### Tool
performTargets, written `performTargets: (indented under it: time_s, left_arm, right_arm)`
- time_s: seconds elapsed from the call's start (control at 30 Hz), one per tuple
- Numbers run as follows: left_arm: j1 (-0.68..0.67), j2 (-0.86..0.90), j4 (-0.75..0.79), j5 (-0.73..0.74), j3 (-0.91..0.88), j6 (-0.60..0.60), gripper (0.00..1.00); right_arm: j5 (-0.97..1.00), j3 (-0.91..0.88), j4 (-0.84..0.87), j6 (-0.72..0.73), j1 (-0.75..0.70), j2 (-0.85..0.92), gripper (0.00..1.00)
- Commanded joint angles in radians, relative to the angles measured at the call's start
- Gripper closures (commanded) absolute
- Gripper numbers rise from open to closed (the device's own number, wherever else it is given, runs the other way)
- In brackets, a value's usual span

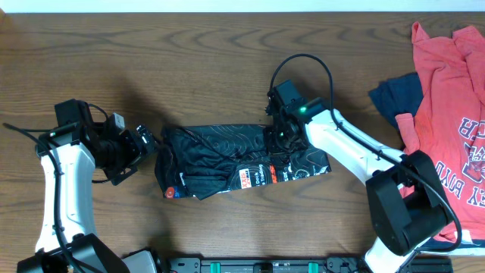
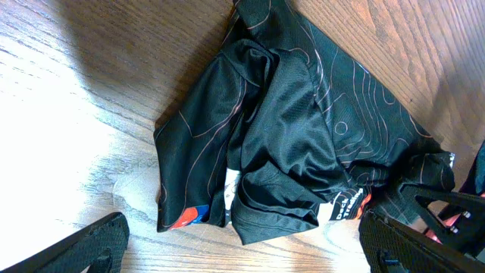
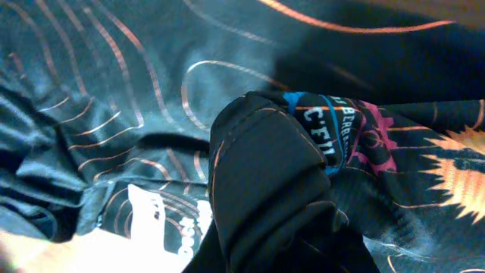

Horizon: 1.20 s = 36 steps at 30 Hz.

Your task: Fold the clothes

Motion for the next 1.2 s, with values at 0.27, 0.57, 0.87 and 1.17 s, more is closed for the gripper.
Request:
performTargets:
  time_s: [0.27,0.57,0.87,1.17]
  left_arm:
    - [-0.002,0.0,-0.006,-0.012,0.008,0.024,0.02]
    - [-0.002,0.0,-0.008,-0.042,0.007,0.024,0.02]
    - [-0.002,0.0,-0.01,-0.05,-0.003,0.024,0.02]
    - [-0.002,0.0,-0.006,-0.05,-0.025,0.024,0.02]
  right_arm:
    - [-0.538,0.002,0.034,-0.389,0.004,0.002,0.16]
    - [-0.006,0.004,-0.005,-0.125,-0.053,-0.011,0.18]
    - [0.161,-0.002,-0.026,-0.103,-0.069,-0.011,0.17]
    - [-0.084,-0.008,-0.028,-0.173,0.024,-0.011,0.13]
